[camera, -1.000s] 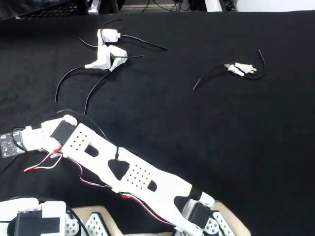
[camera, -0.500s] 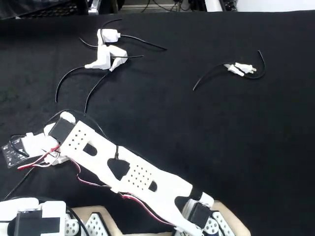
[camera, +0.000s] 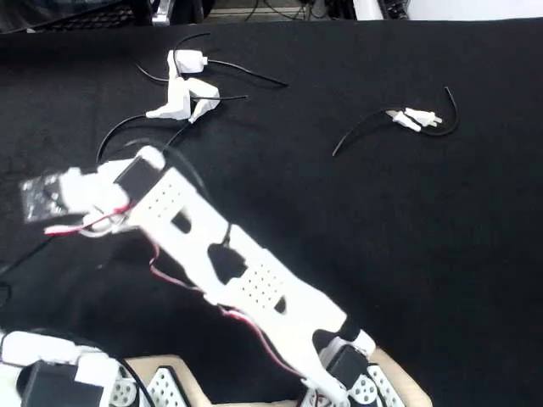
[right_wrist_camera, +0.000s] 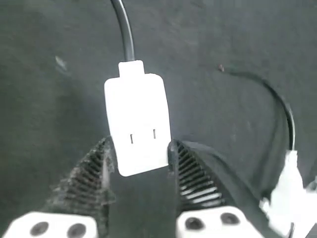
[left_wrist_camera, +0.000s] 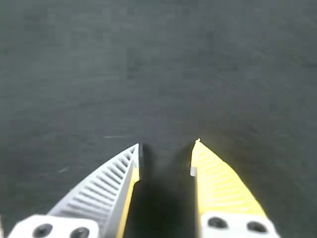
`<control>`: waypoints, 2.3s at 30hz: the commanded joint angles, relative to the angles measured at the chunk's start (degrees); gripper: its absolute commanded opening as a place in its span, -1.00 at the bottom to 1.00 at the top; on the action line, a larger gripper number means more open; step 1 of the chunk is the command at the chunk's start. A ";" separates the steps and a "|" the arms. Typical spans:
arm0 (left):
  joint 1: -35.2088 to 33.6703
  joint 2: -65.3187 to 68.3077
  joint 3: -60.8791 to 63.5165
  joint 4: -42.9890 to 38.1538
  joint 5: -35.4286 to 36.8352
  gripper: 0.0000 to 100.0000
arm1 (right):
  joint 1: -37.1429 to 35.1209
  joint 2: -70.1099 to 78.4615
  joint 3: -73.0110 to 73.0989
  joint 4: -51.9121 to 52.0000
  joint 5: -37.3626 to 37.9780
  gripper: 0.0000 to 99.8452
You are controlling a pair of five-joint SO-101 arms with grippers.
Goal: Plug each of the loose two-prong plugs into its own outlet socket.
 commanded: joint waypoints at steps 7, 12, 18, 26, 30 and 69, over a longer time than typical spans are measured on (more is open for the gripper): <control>28.88 -1.05 -7.78 0.53 6.51 -0.67 | 10.55 -4.53 -2.68 3.96 -6.15 -0.98; 41.63 -5.10 -12.18 5.27 11.60 -0.85 | 13.01 -4.62 -2.77 3.96 -9.05 -0.98; 62.37 -15.65 -12.88 9.14 13.45 -0.90 | 13.10 -4.62 -6.81 4.22 -11.87 -0.98; 68.44 -18.11 -6.20 -1.41 14.59 -0.90 | 13.71 -6.02 -8.22 4.48 -14.68 -0.98; 68.44 -18.11 1.19 -15.56 14.59 -0.90 | 13.36 -11.91 -3.91 4.57 -18.02 -0.98; 62.90 -57.85 0.84 -5.71 20.66 -0.64 | 10.37 -23.96 24.04 0.53 -9.14 -0.98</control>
